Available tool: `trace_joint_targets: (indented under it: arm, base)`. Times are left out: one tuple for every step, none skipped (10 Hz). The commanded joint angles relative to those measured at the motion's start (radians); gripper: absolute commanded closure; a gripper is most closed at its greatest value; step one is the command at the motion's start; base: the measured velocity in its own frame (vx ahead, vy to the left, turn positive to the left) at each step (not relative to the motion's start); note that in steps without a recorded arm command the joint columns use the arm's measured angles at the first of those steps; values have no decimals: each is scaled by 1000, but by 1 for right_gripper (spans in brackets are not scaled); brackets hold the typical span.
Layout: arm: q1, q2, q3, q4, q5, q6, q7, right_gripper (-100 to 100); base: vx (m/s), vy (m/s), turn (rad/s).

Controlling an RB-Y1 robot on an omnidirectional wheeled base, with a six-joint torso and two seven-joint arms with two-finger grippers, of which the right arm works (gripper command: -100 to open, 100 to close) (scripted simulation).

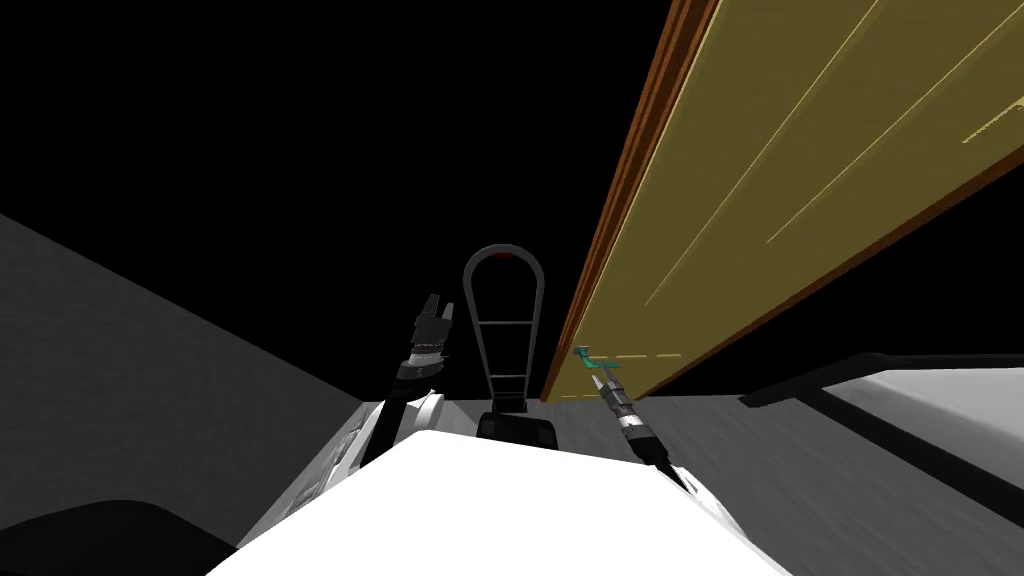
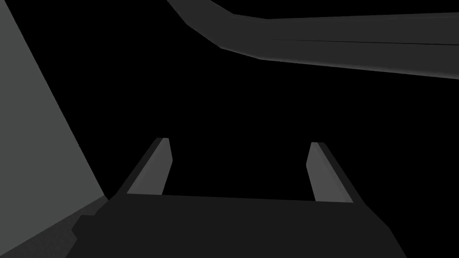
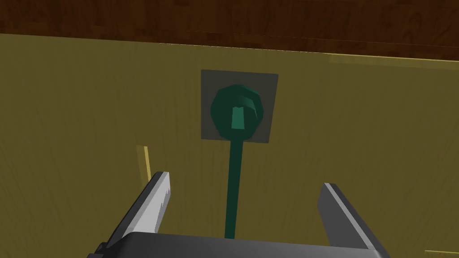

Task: Pull the door open

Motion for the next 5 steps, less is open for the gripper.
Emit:
trace_joint_targets:
  arm:
    - [-7,-3,-9,32,-8,-17,2,-100]
    - [-7,-5,-18,41,-15,-21,4,-100]
    - [-5,-7,-31,55,-26,-26,7,-100]
    - [-4,-8,-39,64,-32,-30,9,-100]
    - [-19,-6,-33,86,-27,-38,9,-100]
  base:
    - [101,-6,113]
    - [54,2,98]
    - [76,1,249]
    - [100,3,198]
    - [34,-1,37]
